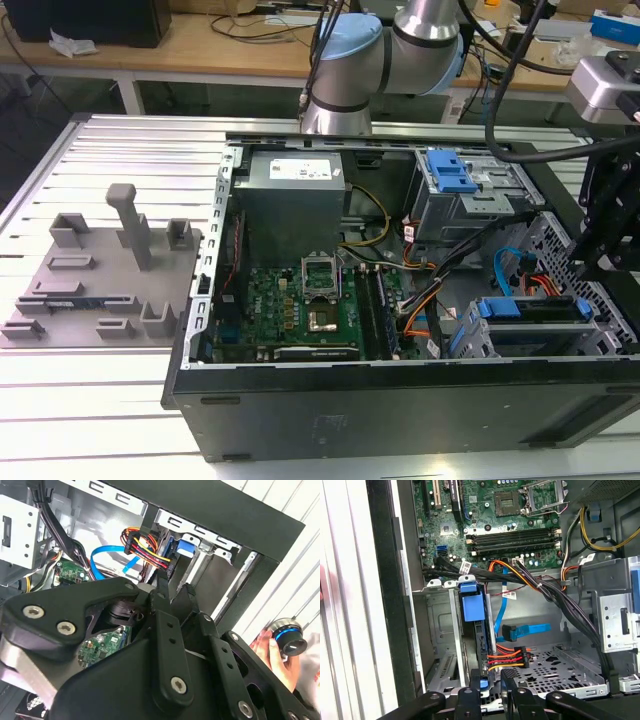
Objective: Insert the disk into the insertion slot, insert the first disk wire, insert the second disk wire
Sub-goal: 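Insert the second disk wire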
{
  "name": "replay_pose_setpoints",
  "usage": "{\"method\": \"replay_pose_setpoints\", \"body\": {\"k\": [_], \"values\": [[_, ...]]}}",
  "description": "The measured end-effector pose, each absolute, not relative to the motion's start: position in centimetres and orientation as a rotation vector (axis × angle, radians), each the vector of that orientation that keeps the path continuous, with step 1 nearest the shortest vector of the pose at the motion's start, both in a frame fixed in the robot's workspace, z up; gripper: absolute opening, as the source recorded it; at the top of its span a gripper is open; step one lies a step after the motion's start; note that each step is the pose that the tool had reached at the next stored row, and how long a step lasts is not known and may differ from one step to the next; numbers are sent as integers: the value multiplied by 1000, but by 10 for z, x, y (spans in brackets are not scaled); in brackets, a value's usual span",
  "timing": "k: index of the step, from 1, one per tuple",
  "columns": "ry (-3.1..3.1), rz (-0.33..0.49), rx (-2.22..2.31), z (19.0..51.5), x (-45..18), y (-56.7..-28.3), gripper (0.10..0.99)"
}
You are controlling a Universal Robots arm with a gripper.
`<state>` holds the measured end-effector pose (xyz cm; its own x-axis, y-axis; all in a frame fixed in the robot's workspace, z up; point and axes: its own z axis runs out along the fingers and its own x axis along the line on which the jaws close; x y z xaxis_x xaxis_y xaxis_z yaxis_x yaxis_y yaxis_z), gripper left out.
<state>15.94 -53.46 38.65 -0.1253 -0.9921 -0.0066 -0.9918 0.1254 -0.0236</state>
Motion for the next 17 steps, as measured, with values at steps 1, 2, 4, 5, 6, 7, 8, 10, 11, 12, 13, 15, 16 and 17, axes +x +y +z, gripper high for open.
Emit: {"method": "replay_pose_setpoints", "body": {"k": [1, 2, 4, 5, 6, 7, 8, 10, 11, 12, 13, 15, 16, 17], "values": [[2341, -21, -2064, 386, 159, -535, 302], [2341, -21, -2064, 386, 159, -535, 302], [2341, -21, -2064, 386, 159, -535, 302], [2342, -20, -2065, 386, 160, -534, 302], [2345, -19, -2067, 387, 160, -533, 302], [2349, -19, -2071, 387, 160, -530, 302], [2358, -25, -2079, 387, 160, -525, 302], [2386, -52, -2105, 387, 160, -516, 302], [2398, -66, -2116, 387, 160, -514, 302], [2410, -80, -2126, 387, 160, -511, 302], [2426, -108, -2140, 387, 160, -506, 302], [2424, -128, -2156, 387, 158, -494, 302], [2419, -132, -2164, 386, 158, -490, 302], [2415, -134, -2169, 386, 157, -488, 302]]}}
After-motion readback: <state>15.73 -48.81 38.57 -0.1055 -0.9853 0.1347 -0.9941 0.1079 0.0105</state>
